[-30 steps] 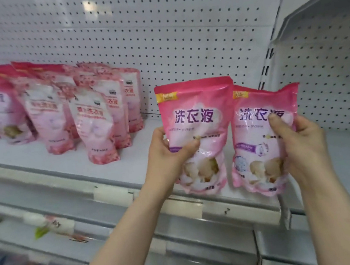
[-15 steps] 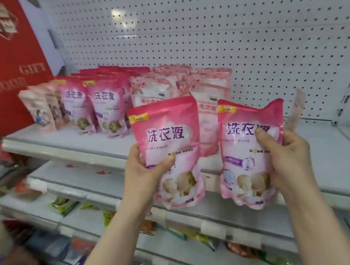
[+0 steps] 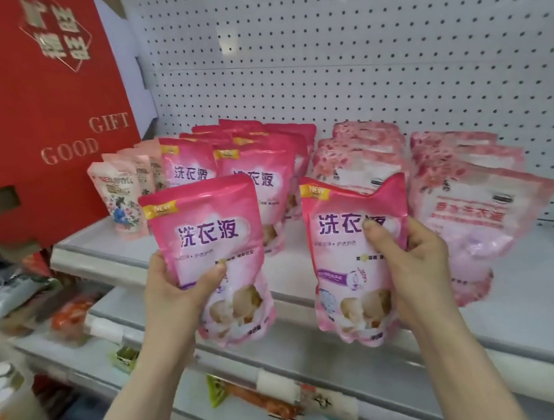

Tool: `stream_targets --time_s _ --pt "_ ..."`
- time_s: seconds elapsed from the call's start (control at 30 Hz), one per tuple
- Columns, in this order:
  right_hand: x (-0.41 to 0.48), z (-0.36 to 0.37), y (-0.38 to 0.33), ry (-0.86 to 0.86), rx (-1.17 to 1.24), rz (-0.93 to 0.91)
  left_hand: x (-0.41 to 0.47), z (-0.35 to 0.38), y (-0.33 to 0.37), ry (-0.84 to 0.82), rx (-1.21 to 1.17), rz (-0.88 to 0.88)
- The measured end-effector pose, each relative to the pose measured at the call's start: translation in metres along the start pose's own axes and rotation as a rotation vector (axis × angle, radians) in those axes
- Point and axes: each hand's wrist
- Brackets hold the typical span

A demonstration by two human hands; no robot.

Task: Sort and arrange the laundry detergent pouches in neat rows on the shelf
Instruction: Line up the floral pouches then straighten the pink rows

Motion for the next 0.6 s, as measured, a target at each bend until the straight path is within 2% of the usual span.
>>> stream_targets --time_s 0.23,0.4,0.6 --pt "0.034 0.072 0.039 -0.058 0.028 0.018 0.107 -0.039 -0.008 0.06 0.058 0.102" --pt "0.038 0.103 0.06 -0.033 0.043 -0.005 0.156 -0.044 -0.025 -0.026 0.107 0.131" --pt "0.036 0.128 0.073 0.122 0.055 -0.103 0.187 -0.04 -0.048 -0.21 0.142 0.138"
Point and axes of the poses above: each hand's wrist, its own x-axis towards the middle knuckle, its own z-axis out of the palm, y = z × x, and after that the axes turned 14 degrees about x, right-handed
